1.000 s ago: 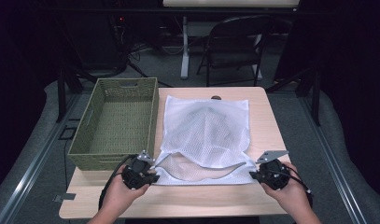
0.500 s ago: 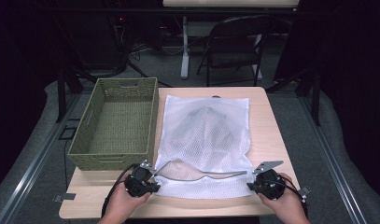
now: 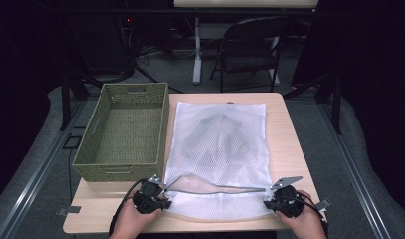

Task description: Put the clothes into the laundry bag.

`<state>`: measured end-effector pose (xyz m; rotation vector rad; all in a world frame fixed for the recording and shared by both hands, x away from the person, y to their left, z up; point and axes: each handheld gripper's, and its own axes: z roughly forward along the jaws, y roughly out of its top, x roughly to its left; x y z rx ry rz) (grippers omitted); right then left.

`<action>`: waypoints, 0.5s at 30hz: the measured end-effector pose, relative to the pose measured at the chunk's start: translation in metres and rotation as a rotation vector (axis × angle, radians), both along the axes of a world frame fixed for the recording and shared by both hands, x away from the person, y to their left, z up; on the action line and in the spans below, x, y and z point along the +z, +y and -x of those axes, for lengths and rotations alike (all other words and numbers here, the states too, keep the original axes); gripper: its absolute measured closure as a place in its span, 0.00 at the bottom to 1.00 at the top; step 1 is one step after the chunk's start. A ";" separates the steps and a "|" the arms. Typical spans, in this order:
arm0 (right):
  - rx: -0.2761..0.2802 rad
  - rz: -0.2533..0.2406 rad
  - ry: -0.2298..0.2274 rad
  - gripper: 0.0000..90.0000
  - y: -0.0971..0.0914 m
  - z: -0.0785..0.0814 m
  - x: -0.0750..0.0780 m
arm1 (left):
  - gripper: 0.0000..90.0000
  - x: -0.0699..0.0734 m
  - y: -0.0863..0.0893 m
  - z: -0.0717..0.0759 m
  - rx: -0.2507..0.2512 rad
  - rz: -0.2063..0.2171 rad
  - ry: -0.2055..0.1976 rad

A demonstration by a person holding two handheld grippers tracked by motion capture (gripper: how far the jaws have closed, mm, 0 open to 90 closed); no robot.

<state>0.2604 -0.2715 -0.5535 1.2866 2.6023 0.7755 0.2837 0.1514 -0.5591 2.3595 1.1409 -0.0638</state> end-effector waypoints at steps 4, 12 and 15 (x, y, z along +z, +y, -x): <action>-0.015 -0.004 0.006 0.98 -0.003 0.002 -0.002 | 0.97 -0.001 0.001 0.001 0.001 0.009 0.002; -0.026 -0.006 0.017 0.98 -0.007 0.003 -0.005 | 0.97 -0.001 -0.002 0.006 -0.009 0.007 -0.007; -0.027 -0.003 0.013 0.98 -0.008 0.003 -0.005 | 0.97 -0.001 -0.003 0.007 -0.010 0.010 -0.006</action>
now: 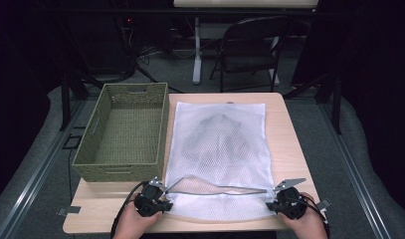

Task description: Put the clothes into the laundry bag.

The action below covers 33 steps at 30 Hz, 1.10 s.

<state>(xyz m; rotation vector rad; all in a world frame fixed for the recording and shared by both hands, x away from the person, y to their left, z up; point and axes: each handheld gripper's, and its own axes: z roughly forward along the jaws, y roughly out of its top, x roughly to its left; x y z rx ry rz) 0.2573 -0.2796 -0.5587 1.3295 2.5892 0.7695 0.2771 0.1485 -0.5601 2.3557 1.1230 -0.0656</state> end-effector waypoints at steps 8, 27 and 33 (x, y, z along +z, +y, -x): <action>-0.018 -0.008 -0.003 0.98 -0.004 0.001 0.001 | 0.97 0.000 -0.001 0.002 -0.005 0.007 0.003; -0.008 -0.002 -0.029 0.81 -0.003 0.003 0.004 | 0.81 0.000 0.002 0.000 0.008 0.024 0.005; -0.012 0.004 -0.032 0.74 -0.001 0.004 0.004 | 0.66 0.001 0.004 -0.001 0.023 0.025 0.009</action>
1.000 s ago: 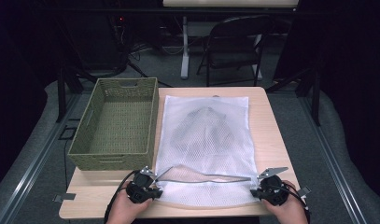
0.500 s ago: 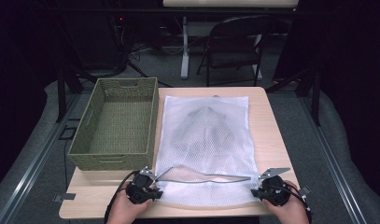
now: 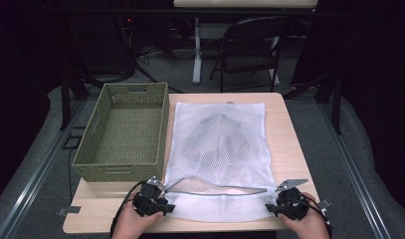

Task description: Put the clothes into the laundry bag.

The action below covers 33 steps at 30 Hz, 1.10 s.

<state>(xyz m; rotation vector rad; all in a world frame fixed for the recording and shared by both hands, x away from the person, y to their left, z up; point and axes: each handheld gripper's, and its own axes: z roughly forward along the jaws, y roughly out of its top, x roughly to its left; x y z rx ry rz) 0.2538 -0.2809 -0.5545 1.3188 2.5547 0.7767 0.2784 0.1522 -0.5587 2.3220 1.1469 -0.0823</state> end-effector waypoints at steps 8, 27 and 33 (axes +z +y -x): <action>-0.009 0.000 -0.015 0.65 0.001 0.000 0.000 | 0.52 0.002 0.001 0.000 0.006 -0.025 -0.034; -0.002 0.026 -0.025 0.62 -0.004 -0.001 0.010 | 0.51 0.014 0.007 -0.001 0.016 -0.019 -0.071; -0.002 0.022 -0.039 0.61 -0.006 0.000 0.019 | 0.50 0.025 0.010 -0.001 0.031 -0.006 -0.102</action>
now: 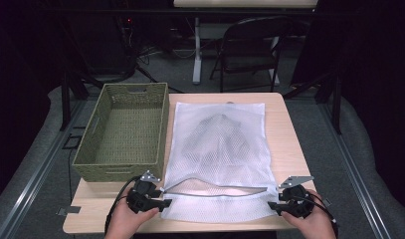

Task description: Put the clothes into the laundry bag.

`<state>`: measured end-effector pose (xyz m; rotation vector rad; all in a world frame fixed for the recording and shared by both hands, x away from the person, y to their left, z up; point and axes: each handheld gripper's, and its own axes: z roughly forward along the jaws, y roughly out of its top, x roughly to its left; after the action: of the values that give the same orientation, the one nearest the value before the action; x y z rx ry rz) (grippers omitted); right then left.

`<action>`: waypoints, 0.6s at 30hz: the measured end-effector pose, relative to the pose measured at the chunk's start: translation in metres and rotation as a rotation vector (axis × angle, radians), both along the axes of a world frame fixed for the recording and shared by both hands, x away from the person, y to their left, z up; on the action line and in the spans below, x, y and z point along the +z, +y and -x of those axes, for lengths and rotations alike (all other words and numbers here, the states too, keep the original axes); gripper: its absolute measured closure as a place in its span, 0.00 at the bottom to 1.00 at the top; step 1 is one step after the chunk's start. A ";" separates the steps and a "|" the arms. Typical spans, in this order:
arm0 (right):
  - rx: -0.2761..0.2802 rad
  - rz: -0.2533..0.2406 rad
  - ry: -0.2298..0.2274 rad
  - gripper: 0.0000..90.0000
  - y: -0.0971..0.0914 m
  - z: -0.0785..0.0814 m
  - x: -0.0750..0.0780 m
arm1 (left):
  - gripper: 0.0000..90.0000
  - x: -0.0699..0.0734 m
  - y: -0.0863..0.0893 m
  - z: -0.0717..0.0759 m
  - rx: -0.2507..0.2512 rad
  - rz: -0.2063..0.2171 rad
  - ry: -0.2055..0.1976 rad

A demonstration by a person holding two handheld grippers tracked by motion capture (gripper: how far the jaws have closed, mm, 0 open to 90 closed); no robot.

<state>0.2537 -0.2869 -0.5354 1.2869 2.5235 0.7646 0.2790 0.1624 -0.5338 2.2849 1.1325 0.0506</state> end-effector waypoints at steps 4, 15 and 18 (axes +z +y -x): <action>-0.003 -0.008 -0.020 0.61 0.001 0.001 0.007 | 0.50 0.006 0.000 0.000 -0.004 -0.003 -0.022; -0.018 0.005 -0.040 0.60 -0.006 0.003 0.023 | 0.50 0.012 0.000 -0.001 -0.003 -0.005 -0.039; -0.029 -0.002 -0.044 0.59 -0.009 0.004 0.023 | 0.50 0.013 0.000 -0.001 -0.004 -0.009 -0.045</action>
<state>0.2495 -0.2957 -0.5120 1.2903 2.4652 0.7811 0.2802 0.1626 -0.5210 2.2826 1.1063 0.1055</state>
